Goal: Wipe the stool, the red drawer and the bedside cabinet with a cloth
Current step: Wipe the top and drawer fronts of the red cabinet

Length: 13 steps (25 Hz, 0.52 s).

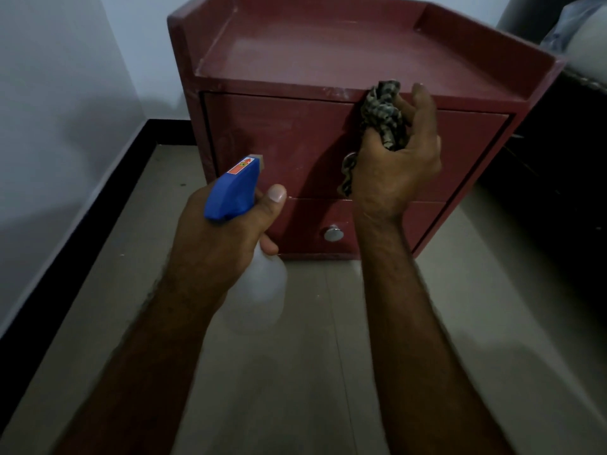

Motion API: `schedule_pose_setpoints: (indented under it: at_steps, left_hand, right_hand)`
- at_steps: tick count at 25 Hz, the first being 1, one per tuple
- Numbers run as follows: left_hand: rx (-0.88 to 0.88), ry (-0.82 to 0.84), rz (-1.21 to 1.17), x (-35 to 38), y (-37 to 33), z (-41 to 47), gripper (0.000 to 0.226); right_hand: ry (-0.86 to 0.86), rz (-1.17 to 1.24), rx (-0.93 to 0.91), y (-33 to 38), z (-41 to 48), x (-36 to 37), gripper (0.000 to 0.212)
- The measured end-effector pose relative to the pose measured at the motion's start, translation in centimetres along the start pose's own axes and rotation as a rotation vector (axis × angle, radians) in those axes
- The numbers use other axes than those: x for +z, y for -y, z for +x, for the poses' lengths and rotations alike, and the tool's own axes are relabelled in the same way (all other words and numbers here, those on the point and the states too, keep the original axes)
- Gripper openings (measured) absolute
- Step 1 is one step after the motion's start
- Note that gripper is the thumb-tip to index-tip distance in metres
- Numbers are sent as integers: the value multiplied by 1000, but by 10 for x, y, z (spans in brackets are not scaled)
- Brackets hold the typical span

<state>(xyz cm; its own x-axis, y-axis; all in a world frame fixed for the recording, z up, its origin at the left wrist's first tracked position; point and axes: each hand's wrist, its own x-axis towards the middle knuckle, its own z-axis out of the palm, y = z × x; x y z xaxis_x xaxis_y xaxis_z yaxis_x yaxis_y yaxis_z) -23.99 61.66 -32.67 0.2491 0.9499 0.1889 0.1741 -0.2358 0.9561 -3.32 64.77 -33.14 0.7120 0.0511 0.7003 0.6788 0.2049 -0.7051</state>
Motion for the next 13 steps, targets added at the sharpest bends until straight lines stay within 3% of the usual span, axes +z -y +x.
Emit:
schedule_pose_setpoints:
  at_steps: [4, 8, 13]
  left_hand:
    - [-17, 4, -58, -9, 9, 4, 10]
    - [-31, -24, -71, -18, 20, 6, 50]
    - [-51, -65, -69, -25, 24, 5, 58]
  right_hand:
    - [39, 20, -62, 22, -22, 25, 59]
    - [135, 34, -130, 37, -42, 41, 59]
    - [233, 24, -214, 35, -42, 41, 63]
